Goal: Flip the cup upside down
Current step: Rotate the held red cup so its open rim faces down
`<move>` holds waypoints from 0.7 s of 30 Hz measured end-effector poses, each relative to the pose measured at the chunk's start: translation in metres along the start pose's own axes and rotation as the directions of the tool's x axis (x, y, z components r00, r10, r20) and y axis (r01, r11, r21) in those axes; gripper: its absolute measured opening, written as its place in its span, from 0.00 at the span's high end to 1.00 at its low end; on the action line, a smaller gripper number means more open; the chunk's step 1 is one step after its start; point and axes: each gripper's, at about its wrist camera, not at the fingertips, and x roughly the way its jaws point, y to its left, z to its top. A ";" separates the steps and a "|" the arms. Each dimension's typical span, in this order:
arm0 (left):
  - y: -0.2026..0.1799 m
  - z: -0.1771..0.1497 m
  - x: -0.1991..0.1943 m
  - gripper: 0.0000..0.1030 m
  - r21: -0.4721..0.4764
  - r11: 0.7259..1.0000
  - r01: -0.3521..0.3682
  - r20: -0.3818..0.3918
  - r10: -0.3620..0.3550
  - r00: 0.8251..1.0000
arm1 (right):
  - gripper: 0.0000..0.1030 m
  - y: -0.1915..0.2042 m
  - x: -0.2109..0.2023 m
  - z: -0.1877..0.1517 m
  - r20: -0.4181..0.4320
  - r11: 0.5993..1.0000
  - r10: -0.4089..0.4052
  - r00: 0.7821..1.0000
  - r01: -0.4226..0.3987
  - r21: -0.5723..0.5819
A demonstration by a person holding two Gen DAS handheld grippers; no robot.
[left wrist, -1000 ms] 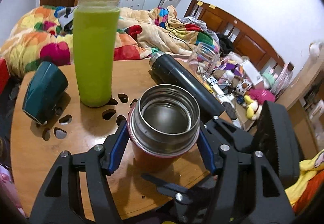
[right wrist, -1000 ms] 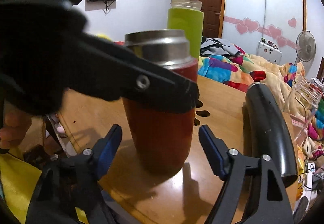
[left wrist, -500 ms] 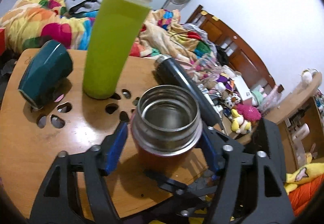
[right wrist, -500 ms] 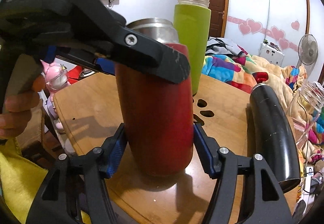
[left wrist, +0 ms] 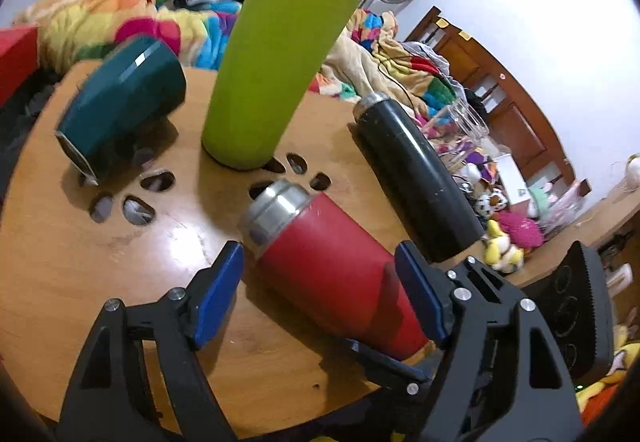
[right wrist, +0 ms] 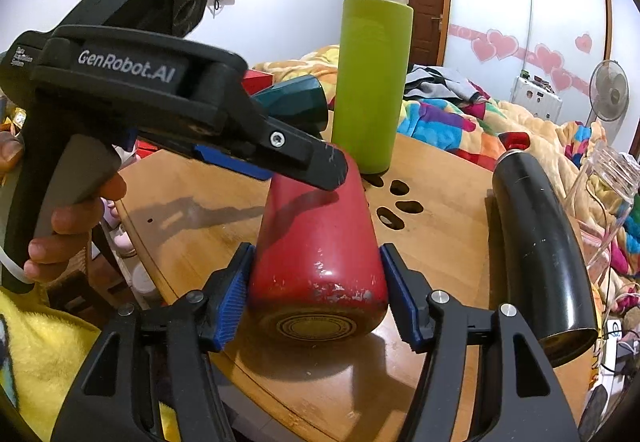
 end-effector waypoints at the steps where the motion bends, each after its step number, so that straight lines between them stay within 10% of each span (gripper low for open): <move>1: -0.006 0.001 -0.004 0.30 0.030 0.999 -0.023 0.019 0.022 1.000 | 0.43 0.000 0.000 0.000 -0.001 1.000 0.000 1.000 0.000 0.002; 8: -0.040 -0.001 -0.006 0.65 0.219 0.960 -0.174 0.087 0.158 0.984 | 0.43 -0.003 0.000 -0.003 -0.030 1.000 0.003 1.000 -0.002 0.031; 21: -0.041 0.000 -0.015 0.77 0.230 0.960 -0.158 0.100 0.139 0.985 | 0.43 -0.003 -0.030 0.001 0.012 0.999 -0.019 1.000 0.018 0.052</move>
